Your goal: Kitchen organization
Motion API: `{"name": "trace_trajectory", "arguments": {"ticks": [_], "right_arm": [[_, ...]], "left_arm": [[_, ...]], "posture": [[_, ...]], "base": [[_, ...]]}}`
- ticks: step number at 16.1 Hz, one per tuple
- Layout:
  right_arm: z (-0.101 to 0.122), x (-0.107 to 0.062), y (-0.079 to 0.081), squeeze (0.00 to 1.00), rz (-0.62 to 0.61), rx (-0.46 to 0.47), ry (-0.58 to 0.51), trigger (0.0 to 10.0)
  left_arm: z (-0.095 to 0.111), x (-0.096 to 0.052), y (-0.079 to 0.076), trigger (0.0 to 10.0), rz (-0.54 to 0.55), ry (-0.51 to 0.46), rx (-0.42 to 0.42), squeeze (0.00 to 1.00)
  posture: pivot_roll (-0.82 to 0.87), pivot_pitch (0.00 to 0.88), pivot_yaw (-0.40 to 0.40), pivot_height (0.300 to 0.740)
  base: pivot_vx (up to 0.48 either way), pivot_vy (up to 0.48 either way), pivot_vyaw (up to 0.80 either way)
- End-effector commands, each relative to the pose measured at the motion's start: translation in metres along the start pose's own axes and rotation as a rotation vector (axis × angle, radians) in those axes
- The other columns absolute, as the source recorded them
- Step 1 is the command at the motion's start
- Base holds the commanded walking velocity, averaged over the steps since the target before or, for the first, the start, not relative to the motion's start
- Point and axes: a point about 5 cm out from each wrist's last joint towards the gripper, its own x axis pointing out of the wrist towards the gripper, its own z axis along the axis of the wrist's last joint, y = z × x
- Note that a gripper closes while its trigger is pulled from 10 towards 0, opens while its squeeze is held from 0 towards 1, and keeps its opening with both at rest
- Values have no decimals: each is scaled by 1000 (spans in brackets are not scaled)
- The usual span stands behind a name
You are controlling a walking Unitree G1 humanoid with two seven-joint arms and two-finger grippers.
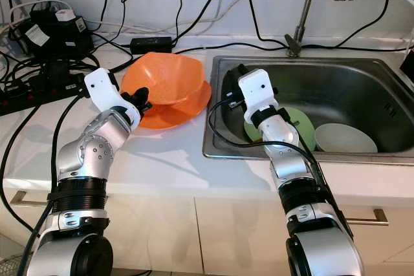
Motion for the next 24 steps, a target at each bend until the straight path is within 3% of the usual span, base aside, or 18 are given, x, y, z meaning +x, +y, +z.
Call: {"name": "trace_trajectory", "arguments": {"ticks": [1, 7, 10, 17, 19, 22, 23, 24], "right_arm": [[4, 1, -1, 0, 3, -12, -13, 10000], [3, 1, -4, 0, -14, -13, -6, 10000], [3, 1, -4, 0, -19, -13, -4, 10000], [3, 1, -6, 0, -32, -13, -1, 10000], [2, 1, -6, 0, -35, -13, 0, 10000], [2, 1, -6, 0, -42, -11, 5, 10000], [1, 1, -6, 0, -45, -9, 7, 10000], [1, 1, -6, 0, -47, -8, 8, 10000]], "left_arm": [[-2, 1, 2, 0, 31, 4, 18, 0], [15, -3, -1, 0, 14, -146, 11, 0], [16, -5, -8, 0, -21, -174, 3, 0], [19, -5, -7, 0, -11, -202, -10, 0], [33, -10, -9, 0, -45, -325, -75, 0], [47, -17, -13, 0, -94, -423, -136, 0], [52, -20, -17, 10000, -128, -459, -143, 0], [53, -22, -19, 10000, -147, -477, -145, 0]], "posture": [[29, 0, 38, 740], [30, 0, 37, 740], [33, 0, 38, 740], [35, 0, 38, 740], [34, 0, 39, 740], [36, 0, 36, 740], [37, 0, 36, 740], [37, 0, 36, 740]], "base": [[0, 0, 0], [0, 0, 0], [0, 0, 0], [0, 0, 0], [0, 0, 0], [0, 0, 0], [0, 0, 0], [0, 0, 0]]}}
